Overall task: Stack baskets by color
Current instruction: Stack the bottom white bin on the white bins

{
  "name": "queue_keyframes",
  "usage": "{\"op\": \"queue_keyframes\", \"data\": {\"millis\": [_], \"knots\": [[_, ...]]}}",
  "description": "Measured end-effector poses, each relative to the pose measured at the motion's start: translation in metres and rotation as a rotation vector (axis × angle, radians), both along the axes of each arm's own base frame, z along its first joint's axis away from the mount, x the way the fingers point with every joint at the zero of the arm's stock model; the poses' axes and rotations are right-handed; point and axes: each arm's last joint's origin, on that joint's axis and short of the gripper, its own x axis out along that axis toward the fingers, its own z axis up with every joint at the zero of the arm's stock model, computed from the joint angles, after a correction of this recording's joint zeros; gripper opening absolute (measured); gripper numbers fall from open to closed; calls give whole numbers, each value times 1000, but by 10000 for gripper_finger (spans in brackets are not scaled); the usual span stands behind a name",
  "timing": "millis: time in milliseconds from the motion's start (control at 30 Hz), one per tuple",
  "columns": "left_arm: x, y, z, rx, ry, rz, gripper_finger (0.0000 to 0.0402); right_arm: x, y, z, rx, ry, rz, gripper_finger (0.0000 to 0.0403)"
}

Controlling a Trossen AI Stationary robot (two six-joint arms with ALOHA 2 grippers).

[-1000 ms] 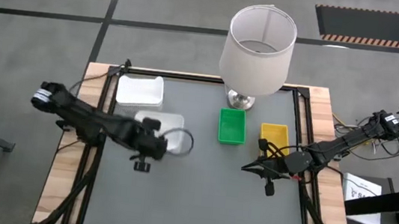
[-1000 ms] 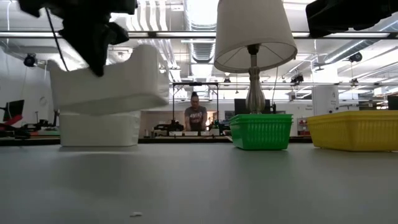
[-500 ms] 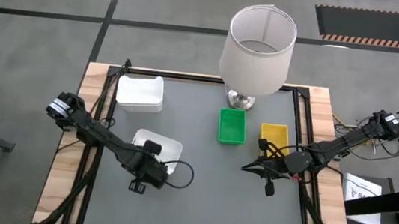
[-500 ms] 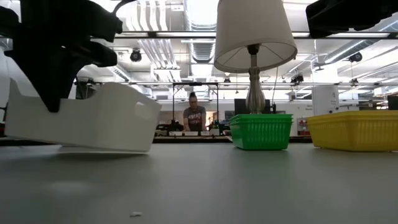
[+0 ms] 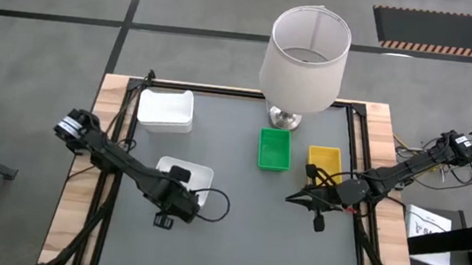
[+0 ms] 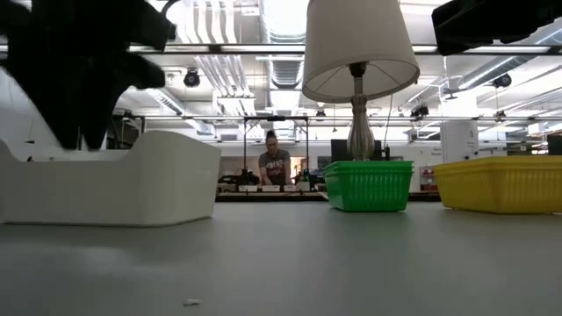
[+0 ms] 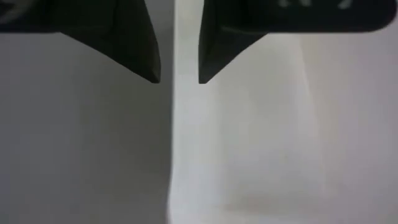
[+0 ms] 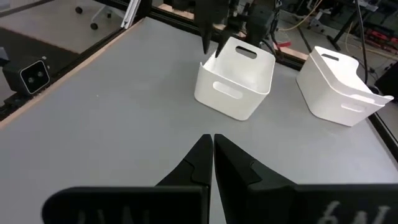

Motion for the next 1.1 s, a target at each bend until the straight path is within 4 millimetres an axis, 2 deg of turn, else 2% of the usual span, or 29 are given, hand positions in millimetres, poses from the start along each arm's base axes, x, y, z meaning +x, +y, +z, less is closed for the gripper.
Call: {"op": "queue_keyframes", "data": {"millis": [200, 300, 400, 533, 733, 900, 1100], "knots": [[15, -2, 40, -53, -162, 104, 106, 0, 0, 0, 2, 0, -1, 9], [26, -2, 61, 20, -336, 194, 99, 0, 0, 0, 1, 0, -1, 9], [39, -1, 70, 76, -513, 256, 85, 0, 0, 0, -1, 0, 1, 9], [49, 10, 65, 97, -592, 318, 57, 0, 0, 0, 0, 0, 1, 9], [56, 44, 48, 191, -597, 493, 8, 0, 0, 0, 4, 1, 0, 9], [60, 68, 30, 206, -603, 602, 5, 0, 0, 0, 7, 6, 0, 9], [59, 84, 12, 215, -601, 650, 5, 0, 0, -1, 5, 11, 0, 9]]}}
